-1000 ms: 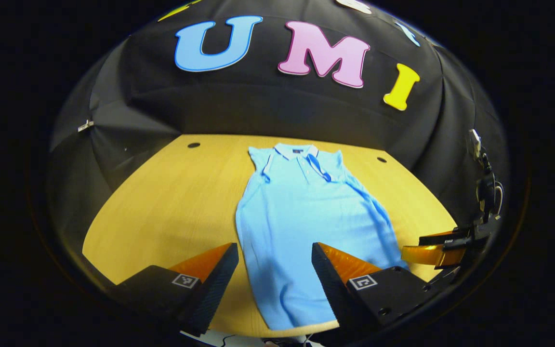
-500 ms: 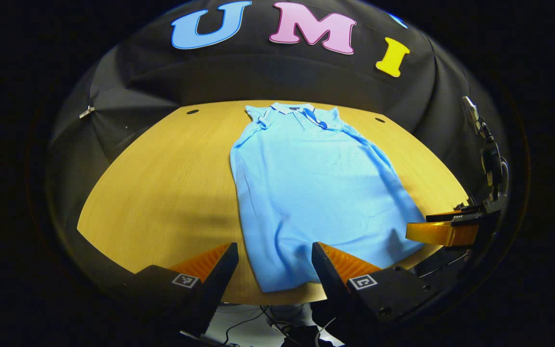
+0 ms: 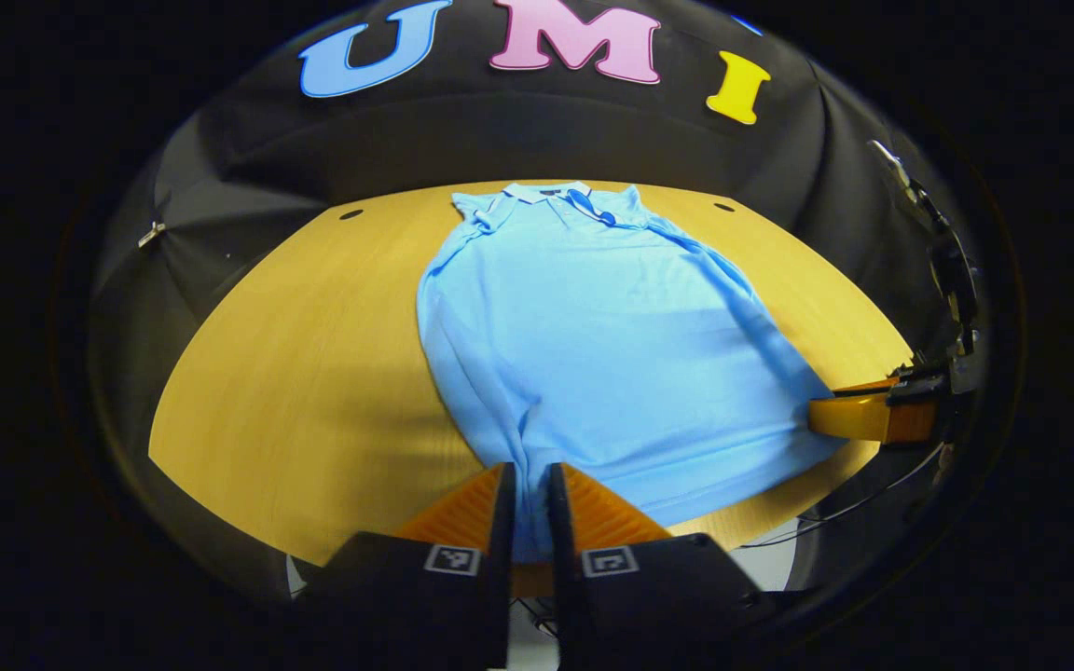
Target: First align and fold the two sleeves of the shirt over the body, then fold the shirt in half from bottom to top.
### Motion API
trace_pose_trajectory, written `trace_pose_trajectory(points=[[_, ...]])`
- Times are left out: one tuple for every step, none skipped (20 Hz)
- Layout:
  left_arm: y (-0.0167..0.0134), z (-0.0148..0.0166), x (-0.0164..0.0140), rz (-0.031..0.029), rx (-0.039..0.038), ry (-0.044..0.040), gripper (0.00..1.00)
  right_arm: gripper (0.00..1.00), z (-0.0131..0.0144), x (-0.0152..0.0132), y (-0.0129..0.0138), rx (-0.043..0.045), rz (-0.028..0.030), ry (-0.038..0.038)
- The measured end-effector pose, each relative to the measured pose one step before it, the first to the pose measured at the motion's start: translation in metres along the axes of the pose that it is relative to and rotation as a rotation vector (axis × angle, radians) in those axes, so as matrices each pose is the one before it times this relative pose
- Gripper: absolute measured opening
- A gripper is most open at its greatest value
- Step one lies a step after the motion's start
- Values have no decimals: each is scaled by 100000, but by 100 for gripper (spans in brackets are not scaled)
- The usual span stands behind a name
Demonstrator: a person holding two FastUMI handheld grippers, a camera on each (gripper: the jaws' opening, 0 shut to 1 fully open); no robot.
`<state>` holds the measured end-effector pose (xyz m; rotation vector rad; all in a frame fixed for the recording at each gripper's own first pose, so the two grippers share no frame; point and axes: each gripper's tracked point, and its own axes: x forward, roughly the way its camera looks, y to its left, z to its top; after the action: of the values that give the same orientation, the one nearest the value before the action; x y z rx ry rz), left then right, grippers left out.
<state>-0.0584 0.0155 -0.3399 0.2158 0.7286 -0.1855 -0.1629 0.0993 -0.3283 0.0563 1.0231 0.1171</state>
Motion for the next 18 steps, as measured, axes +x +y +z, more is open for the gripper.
trace_pose_trajectory(points=[[-115, 168, 28, 584, 766, -44, 18, 13, 35, -18, 46, 160, 196, 609], [-68, 57, 95, 631, -194, 362, 11, 10, -56, 86, 303, -1189, 1764, 652], [36, -6, 29, 105, -996, 524, 8, 7, 208, -30, 276, -1703, 1814, -67], [-57, 12, -17, -521, -1548, 698, 7, 6, -212, -14, 14, -1578, 1573, 575], [4, 126, -21, -636, -1493, 617, 6, 5, -78, -126, 121, -226, 1447, 313], [6, 1, -31, -610, -663, 935, 6, 5, -15, -21, -18, 795, 785, 221], [-52, 46, 4, -427, -58, 905, 6, 5, -54, 31, 34, 316, 680, 748], [35, 24, -115, -88, -127, 1125, 7, 5, -28, -87, -32, -37, 420, 848], [-40, -2, -152, -241, -543, 1342, 6, 5, 108, -151, 15, -377, 421, 999], [36, 370, -310, 3, -492, -232, 6, 5, 345, -195, 17, -266, 619, -141], [-123, 541, -376, -16, -743, -491, 6, 5, 460, -359, 78, -289, 549, -360], [-65, 568, -447, -516, -1279, -223, 6, 5, 582, -379, 127, -154, 958, 26], [-141, 762, -420, -396, -1338, -485, 6, 5, 793, -399, 56, -209, 770, -746], [-141, 874, -402, -257, -968, -928, 6, 5, 1038, -423, -33, -504, 316, -1477], [-275, 1017, -335, -1335, -1340, -760, 6, 5, 1209, -334, -54, -585, 437, -1616], [-373, 1013, -299, -1422, -1562, -724, 6, 5, 967, -229, 10, -446, 698, -934], [-17, 1189, -273, 119, -1292, -1280, 6, 5, 1069, -93, 115, -169, 1037, -752], [165, 1442, -61, 490, -887, -1538, 6, 5, 1171, 14, 92, -556, 1071, -249]])
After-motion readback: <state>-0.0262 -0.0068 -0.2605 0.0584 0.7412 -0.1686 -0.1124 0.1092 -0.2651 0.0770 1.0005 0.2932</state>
